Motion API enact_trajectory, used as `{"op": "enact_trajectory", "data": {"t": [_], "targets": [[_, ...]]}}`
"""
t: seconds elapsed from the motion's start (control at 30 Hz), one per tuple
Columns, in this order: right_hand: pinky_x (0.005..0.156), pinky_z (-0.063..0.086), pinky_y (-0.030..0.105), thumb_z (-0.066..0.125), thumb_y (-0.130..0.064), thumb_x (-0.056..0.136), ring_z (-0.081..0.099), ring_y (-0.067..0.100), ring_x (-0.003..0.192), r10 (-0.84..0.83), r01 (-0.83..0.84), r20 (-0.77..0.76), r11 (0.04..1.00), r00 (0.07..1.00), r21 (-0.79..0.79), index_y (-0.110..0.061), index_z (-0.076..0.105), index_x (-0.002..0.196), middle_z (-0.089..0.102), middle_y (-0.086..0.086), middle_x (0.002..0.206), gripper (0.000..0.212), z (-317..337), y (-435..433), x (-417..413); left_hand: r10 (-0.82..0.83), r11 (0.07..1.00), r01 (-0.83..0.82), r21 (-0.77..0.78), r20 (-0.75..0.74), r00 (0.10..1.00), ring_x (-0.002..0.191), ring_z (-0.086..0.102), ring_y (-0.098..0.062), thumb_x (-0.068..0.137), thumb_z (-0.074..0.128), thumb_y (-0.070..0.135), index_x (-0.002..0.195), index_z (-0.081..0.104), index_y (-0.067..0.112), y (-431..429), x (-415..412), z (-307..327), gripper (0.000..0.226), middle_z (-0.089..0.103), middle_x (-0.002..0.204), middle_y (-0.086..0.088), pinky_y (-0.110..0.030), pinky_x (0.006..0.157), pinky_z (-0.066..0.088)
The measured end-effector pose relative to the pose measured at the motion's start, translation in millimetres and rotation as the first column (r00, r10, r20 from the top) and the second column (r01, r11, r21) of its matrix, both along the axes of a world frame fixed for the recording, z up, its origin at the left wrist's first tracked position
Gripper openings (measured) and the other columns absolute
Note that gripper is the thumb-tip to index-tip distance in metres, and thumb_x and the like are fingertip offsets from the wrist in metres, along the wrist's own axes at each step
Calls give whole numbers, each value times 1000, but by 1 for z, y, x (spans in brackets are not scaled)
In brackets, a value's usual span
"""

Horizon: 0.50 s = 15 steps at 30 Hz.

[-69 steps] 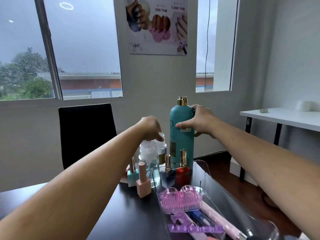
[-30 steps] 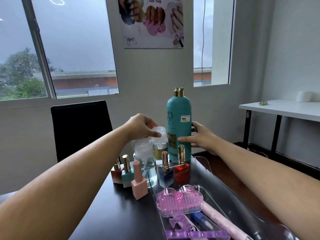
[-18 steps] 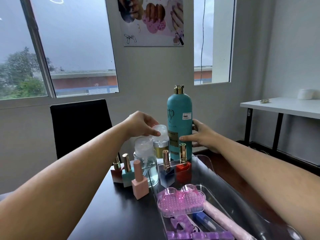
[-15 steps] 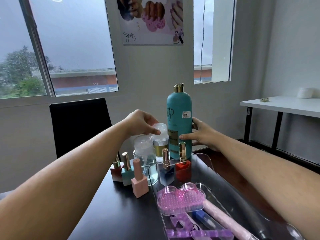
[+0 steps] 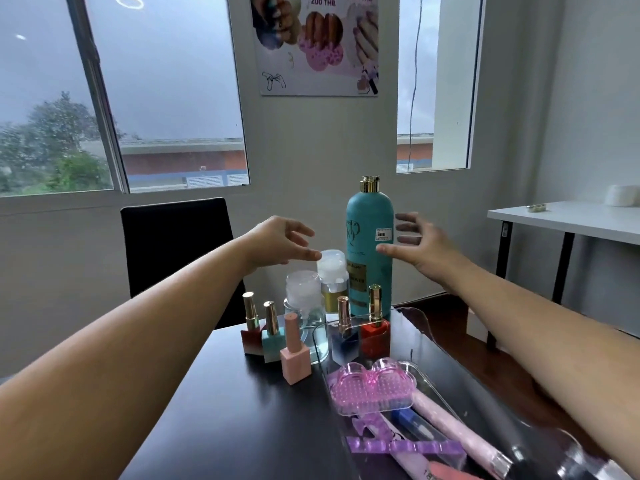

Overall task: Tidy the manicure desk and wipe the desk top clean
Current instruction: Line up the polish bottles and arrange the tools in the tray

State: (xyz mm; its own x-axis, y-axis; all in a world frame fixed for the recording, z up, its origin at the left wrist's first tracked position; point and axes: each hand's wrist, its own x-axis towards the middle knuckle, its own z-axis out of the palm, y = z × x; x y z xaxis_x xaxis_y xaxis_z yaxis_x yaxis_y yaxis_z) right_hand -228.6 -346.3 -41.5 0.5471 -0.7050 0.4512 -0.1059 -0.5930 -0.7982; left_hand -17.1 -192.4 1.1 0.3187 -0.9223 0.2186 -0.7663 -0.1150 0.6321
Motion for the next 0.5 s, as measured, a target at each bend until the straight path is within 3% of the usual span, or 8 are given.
{"op": "enact_trajectory", "data": {"t": [0.1, 0.17, 0.3, 0.43, 0.5], "targets": [[77, 52, 27, 78, -31, 73, 58, 12, 88, -46, 51, 32, 984, 998, -173, -18, 60, 105, 61, -5, 97, 39, 9, 17, -11, -37, 999, 37, 29, 11, 999, 94, 61, -5, 70, 76, 39, 112, 62, 27, 27, 1, 7, 45, 65, 104, 8, -18, 72, 48], [70, 52, 25, 77, -25, 74, 60, 14, 79, 51, -58, -45, 985, 998, -163, -15, 67, 91, 64, -2, 83, 22, 12, 28, -16, -66, 993, 60, 98, 56, 996, 95, 62, -4, 69, 76, 42, 109, 63, 31, 40, -2, 6, 43, 65, 103, 11, -20, 81, 48], [67, 47, 16, 78, -29, 73, 64, 7, 85, 223, -262, -383, 964, 896, -52, -21, 72, 97, 70, -4, 94, 26, 12, 49, -18, -107, 979, 85, 184, 111, 988, 102, 62, -10, 72, 75, 38, 114, 63, 28, 48, -13, 2, 45, 66, 111, 7, -32, 100, 43], [76, 50, 18, 79, -28, 72, 63, 5, 84, 199, -274, -502, 959, 842, -80, -24, 73, 100, 71, -4, 94, 29, 11, 55, -16, -108, 979, 78, 190, 154, 982, 97, 65, -15, 70, 80, 28, 116, 64, 26, 50, -18, 0, 48, 67, 111, 2, -32, 94, 49], [71, 47, 13, 79, -23, 73, 63, 4, 81, 179, -260, -493, 960, 851, -102, -24, 74, 95, 71, -5, 89, 23, 10, 54, -15, -92, 985, 67, 156, 160, 983, 93, 66, -16, 68, 81, 25, 113, 65, 26, 49, -17, -3, 48, 68, 108, 0, -32, 91, 51]]}}
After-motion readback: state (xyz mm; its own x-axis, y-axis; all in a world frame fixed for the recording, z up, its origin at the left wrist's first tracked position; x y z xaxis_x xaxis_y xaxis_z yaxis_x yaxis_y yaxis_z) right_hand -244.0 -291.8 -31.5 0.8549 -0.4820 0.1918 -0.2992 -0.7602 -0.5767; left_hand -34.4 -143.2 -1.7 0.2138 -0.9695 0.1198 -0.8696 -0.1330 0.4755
